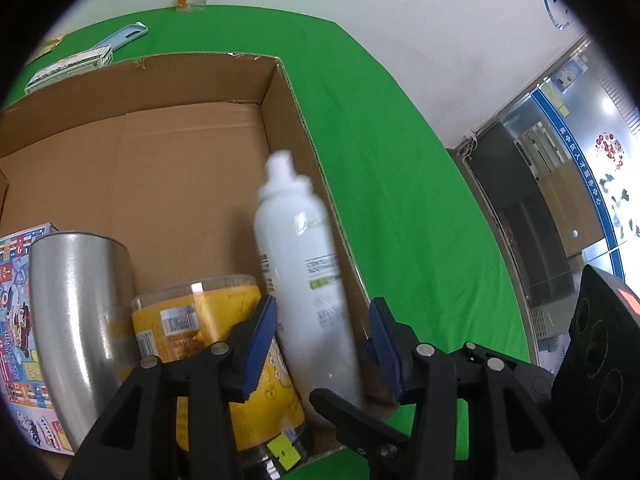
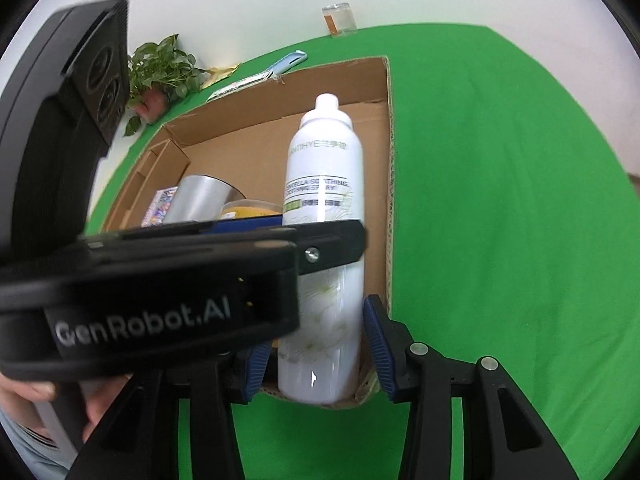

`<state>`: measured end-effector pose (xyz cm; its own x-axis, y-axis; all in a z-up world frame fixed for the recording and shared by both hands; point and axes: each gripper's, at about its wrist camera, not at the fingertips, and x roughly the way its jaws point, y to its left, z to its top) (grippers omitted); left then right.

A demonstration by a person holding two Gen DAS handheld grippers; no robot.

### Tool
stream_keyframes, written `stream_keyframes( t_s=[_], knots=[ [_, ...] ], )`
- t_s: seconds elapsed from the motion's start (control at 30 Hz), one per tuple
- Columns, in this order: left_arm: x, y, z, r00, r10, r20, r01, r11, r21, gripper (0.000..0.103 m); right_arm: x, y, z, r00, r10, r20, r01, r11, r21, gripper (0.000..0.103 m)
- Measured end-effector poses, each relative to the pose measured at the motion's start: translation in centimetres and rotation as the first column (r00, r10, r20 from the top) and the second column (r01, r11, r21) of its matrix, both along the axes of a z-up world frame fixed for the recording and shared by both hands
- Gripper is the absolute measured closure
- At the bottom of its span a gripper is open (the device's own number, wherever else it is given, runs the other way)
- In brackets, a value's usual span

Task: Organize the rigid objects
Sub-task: 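Lower the spray bottle beside the yellow jar and open both grippers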

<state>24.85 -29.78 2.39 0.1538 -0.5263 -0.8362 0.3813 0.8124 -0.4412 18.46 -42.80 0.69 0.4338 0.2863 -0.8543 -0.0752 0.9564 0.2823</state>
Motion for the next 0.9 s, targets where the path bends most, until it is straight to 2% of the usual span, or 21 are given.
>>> stream_keyframes(
  t_s=[0.1, 0.2, 0.27, 0.3, 0.33, 0.37, 0.4, 0.43, 0.47, 0.5, 0.53, 0.6, 0.63, 0.67, 0.73, 0.77, 0.8, 0.83, 0.9],
  knots=[
    [-0.7, 1.0, 0.5, 1.0, -0.007, 0.03, 0.007, 1.0, 0.003, 0.056, -1.5, -0.8, 0.8, 1.0, -0.01, 0.01, 0.01, 1.0, 0.017, 0.058],
    [-2.3, 2.5, 2.0, 0.993, 0.014, 0.113, -0.015, 1.0, 0.005, 0.056, -2.4, -0.4, 1.3, 0.999, -0.002, 0.041, 0.002, 1.0, -0.011, 0.06],
    [-3.9, 3.9, 3.2, 0.98, 0.024, 0.197, -0.025, 1.0, 0.005, 0.054, -3.4, -0.5, 2.1, 0.996, -0.024, 0.086, 0.026, 0.999, -0.029, 0.075],
    [-5.3, 4.9, 4.2, 0.961, 0.034, 0.275, -0.045, 0.998, 0.032, 0.05, -4.1, -0.5, 2.6, 0.992, -0.038, 0.117, 0.044, 0.998, -0.051, 0.078],
    [-6.6, 5.9, 5.1, 0.933, 0.051, 0.356, -0.08, 0.994, 0.068, 0.034, -5.1, -1.0, 3.3, 0.988, -0.049, 0.148, 0.061, 0.995, -0.076, 0.083],
    [-8.3, 6.8, 6.2, 0.888, 0.072, 0.455, -0.132, 0.986, 0.102, 0.018, -6.2, -0.8, 3.9, 0.977, -0.07, 0.203, 0.098, 0.986, -0.132, 0.082],
    [-9.7, 8.0, 6.9, 0.844, 0.088, 0.528, -0.175, 0.978, 0.117, 0.016, -7.4, -0.3, 4.3, 0.964, -0.084, 0.253, 0.131, 0.976, -0.173, 0.081],
    [-11.1, 9.0, 7.5, 0.803, 0.098, 0.588, -0.211, 0.969, 0.126, 0.016, -8.5, 0.3, 4.5, 0.957, -0.083, 0.279, 0.139, 0.973, -0.187, 0.076],
    [-12.9, 10.6, 8.0, 0.758, 0.098, 0.644, -0.252, 0.956, 0.152, 0.016, -9.4, 0.9, 4.5, 0.953, -0.072, 0.293, 0.129, 0.975, -0.183, 0.056],
    [-13.8, 11.9, 8.2, 0.747, 0.092, 0.659, -0.274, 0.945, 0.178, 0.016, -10.2, 1.0, 4.8, 0.951, -0.063, 0.304, 0.121, 0.977, -0.178, 0.041],
    [-14.2, 13.0, 8.1, 0.745, 0.094, 0.66, -0.289, 0.938, 0.193, 0.016, -11.1, 1.4, 4.9, 0.944, -0.052, 0.327, 0.116, 0.977, -0.179, 0.019],
    [-14.2, 16.6, 7.6, 0.772, 0.126, 0.623, -0.331, 0.916, 0.225, 0.016, -11.9, 2.0, 5.0, 0.929, -0.037, 0.368, 0.118, 0.972, -0.202, 0.017],
    [-13.8, 18.5, 7.2, 0.787, 0.153, 0.598, -0.35, 0.908, 0.229, 0.016, -11.5, 1.8, 4.8, 0.934, -0.048, 0.353, 0.125, 0.972, -0.197, 0.022],
    [-13.5, 19.7, 7.0, 0.794, 0.178, 0.581, -0.37, 0.9, 0.23, 0.016, -11.0, 1.2, 4.4, 0.943, -0.082, 0.322, 0.141, 0.977, -0.163, 0.04],
    [-12.8, 23.4, 6.3, 0.791, 0.271, 0.549, -0.452, 0.864, 0.224, 0.016, -9.8, -0.3, 3.4, 0.956, -0.146, 0.254, 0.184, 0.974, -0.133, 0.06],
    [-11.9, 25.9, 5.7, 0.775, 0.333, 0.537, -0.503, 0.84, 0.205, 0.016, -9.2, -0.5, 2.7, 0.958, -0.175, 0.229, 0.219, 0.959, -0.181, 0.065],
    [-11.4, 27.2, 5.3, 0.765, 0.366, 0.529, -0.527, 0.828, 0.189, 0.016, -9.1, -0.3, 2.3, 0.958, -0.177, 0.225, 0.224, 0.953, -0.205, 0.072],
    [-10.5, 28.9, 4.6, 0.762, 0.402, 0.507, -0.55, 0.816, 0.179, 0.017, -8.7, -0.1, 1.5, 0.967, -0.155, 0.203, 0.197, 0.958, -0.21, 0.084],
    [-8.9, 31.1, 2.7, 0.78, 0.449, 0.437, -0.56, 0.812, 0.166, 0.019, -8.6, 0.4, 1.4, 0.967, -0.129, 0.219, 0.18, 0.956, -0.232, 0.09]
  ],
)
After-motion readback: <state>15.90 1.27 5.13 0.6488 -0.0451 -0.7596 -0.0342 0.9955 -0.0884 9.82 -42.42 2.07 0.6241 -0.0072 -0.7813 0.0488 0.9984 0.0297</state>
